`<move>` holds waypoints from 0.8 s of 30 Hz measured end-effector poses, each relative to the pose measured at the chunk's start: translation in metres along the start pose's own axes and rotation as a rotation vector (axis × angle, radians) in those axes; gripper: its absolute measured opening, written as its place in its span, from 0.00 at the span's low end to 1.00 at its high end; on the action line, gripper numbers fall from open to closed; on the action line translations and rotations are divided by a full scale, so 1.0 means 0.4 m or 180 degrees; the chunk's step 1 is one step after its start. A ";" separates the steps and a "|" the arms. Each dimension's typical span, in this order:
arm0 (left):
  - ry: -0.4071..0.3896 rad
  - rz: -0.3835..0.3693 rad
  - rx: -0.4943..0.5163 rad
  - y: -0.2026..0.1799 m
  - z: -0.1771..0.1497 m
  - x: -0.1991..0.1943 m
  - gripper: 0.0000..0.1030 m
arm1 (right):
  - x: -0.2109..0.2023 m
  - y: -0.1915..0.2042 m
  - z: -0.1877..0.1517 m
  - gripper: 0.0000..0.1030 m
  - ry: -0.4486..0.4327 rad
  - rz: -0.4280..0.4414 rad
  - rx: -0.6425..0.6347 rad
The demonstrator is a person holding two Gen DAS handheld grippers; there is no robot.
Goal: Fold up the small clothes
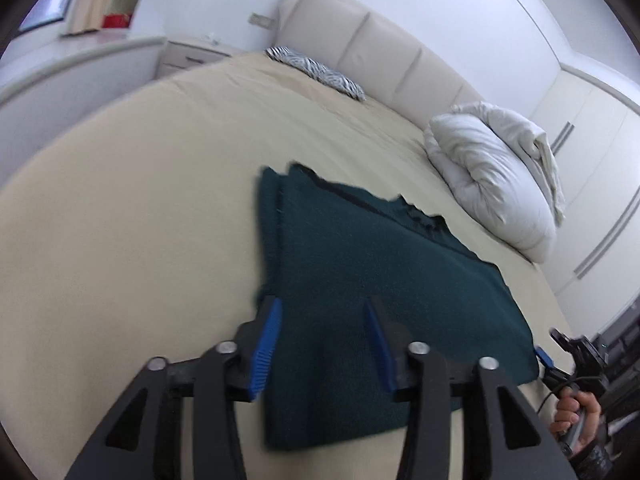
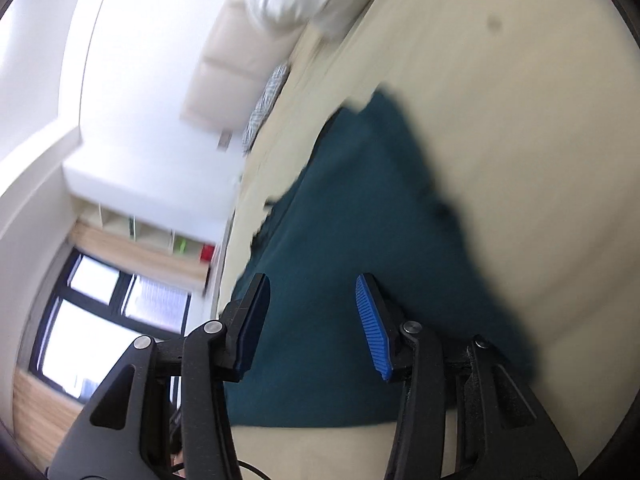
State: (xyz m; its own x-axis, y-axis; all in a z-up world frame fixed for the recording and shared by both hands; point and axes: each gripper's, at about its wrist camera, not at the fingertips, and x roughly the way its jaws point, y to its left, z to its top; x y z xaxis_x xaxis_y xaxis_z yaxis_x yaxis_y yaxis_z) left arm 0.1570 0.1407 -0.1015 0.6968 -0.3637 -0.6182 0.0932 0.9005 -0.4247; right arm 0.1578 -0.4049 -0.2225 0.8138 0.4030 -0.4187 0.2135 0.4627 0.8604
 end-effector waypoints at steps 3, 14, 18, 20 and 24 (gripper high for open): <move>-0.0143 0.0034 -0.0060 0.007 0.006 -0.057 0.57 | -0.093 -0.008 0.049 0.47 -0.0167 -0.0265 -0.0181; 0.0168 0.0287 0.0624 -0.187 0.073 0.124 0.57 | 0.096 0.245 -0.044 0.49 0.0603 0.0086 -0.0804; 0.0443 0.0679 0.0845 -0.207 0.085 0.256 0.57 | 0.214 0.310 -0.055 0.49 0.0786 0.0114 -0.0885; 0.0505 0.0723 0.0810 -0.195 0.076 0.286 0.57 | 0.275 0.330 -0.053 0.49 0.0858 0.0147 -0.0943; 0.0464 0.0780 0.0910 -0.196 0.060 0.293 0.59 | 0.355 0.292 -0.026 0.49 0.0948 -0.0061 -0.0867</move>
State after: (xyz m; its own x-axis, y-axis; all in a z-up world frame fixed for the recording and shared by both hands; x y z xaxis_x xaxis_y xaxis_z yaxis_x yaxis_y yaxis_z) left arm 0.2484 0.0331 -0.1248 0.6166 -0.1415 -0.7744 0.1453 0.9873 -0.0647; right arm 0.2927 -0.2854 -0.1844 0.6103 0.5849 -0.5343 0.0437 0.6485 0.7599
